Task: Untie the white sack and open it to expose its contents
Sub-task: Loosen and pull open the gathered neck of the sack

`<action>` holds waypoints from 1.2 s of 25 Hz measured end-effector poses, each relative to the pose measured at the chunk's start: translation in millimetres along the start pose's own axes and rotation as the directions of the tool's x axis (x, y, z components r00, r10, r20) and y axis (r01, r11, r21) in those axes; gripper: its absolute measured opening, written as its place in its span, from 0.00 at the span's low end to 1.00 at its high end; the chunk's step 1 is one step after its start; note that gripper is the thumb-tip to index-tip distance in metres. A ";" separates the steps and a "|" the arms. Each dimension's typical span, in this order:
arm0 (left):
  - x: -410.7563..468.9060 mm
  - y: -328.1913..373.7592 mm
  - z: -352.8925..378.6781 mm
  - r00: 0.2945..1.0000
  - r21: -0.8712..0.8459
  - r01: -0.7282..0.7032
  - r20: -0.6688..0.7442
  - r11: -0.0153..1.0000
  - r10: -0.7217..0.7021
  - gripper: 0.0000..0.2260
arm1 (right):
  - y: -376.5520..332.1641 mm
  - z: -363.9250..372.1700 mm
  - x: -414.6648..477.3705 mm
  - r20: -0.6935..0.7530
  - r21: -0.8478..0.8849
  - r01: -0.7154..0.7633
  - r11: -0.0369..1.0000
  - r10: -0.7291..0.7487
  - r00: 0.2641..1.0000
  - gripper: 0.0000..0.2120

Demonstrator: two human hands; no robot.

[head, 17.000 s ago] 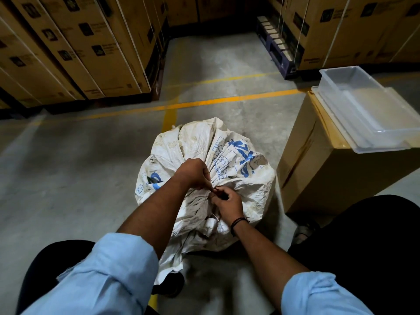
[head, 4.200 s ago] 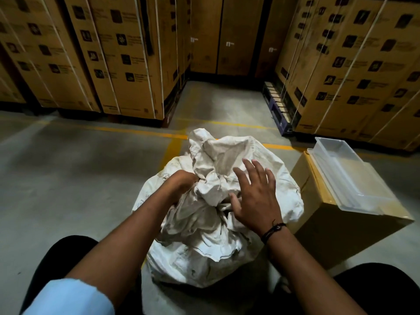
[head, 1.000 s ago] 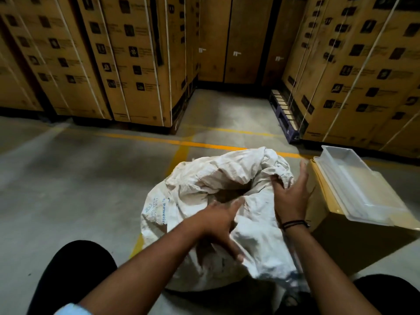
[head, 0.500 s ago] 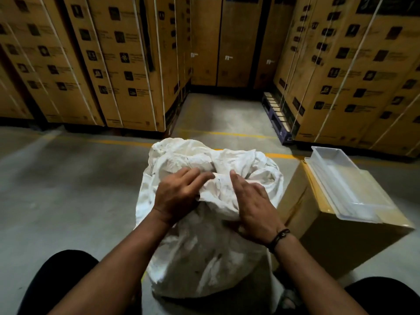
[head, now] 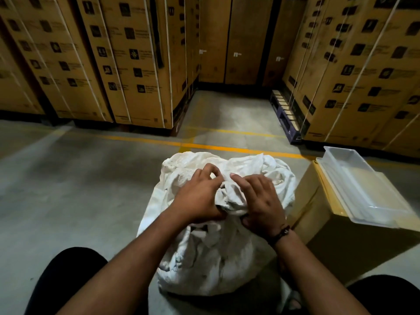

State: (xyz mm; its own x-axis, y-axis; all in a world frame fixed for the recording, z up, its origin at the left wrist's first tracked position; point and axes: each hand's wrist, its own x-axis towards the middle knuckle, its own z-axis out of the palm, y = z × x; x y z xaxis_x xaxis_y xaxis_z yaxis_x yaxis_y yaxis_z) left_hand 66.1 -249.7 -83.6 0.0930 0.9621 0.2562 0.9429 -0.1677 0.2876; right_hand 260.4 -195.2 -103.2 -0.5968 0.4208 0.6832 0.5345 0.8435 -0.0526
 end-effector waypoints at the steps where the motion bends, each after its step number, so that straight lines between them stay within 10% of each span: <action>1: 1.8 -2.2 1.8 0.994 0.066 -0.032 -0.105 0.997 0.039 0.24 | -1.2 -6.8 0.7 0.161 0.145 -0.051 0.988 0.027 0.987 0.44; 4: -3.0 -4.3 18.4 0.884 0.247 -0.278 -0.313 0.928 0.348 0.12 | -8.5 -9.5 -4.1 0.495 0.183 -0.230 0.956 0.112 0.861 0.58; 7: -9.3 3.8 28.6 0.869 0.204 -0.345 -0.298 0.916 0.394 0.13 | -0.8 0.6 -14.6 0.342 -0.229 -0.172 0.958 0.244 0.907 0.54; 10: -5.6 -7.3 19.7 0.988 -0.286 -0.053 0.127 0.957 0.092 0.33 | 7.2 5.4 -20.3 0.018 -0.270 -0.098 0.958 0.107 0.994 0.37; 14: -8.9 -34.2 12.2 0.812 -0.338 0.047 0.561 0.940 0.161 0.43 | -11.6 11.5 -26.9 -0.136 -0.234 0.218 0.947 -0.254 0.958 0.19; 17: -6.6 -36.0 26.2 0.950 0.093 -0.089 0.307 0.992 0.056 0.24 | -8.9 19.6 -26.1 -0.068 -0.223 0.181 0.958 -0.201 0.977 0.26; 19: -11.5 -35.4 45.5 0.992 0.258 -0.122 0.009 0.958 0.124 0.12 | 3.0 17.4 -29.5 0.220 -0.171 0.053 0.984 -0.014 0.975 0.41; 23: -26.4 -34.5 77.0 0.944 0.404 -0.168 -0.195 0.899 0.264 0.13 | 8.4 27.9 -49.9 0.688 -0.185 -0.152 0.971 0.239 0.685 0.58; 27: -19.1 -20.4 64.2 0.978 0.238 -0.199 0.113 0.951 0.177 0.33 | 18.9 39.7 -56.5 0.323 -0.261 -0.168 0.951 0.250 0.913 0.30; 30: -11.1 -10.9 39.2 0.872 -0.174 0.057 0.488 0.983 0.036 0.48 | 18.6 29.2 -48.1 -0.002 -0.290 -0.007 0.957 0.006 1.000 0.12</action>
State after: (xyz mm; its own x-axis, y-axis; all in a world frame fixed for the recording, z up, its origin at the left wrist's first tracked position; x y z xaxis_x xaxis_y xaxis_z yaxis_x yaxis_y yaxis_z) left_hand 67.3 -250.2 -125.7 0.2710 0.9380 -0.2162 0.8767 -0.1478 0.4577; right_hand 281.6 -190.0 -158.4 -0.5921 0.4252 0.6846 0.6888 0.7080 0.1561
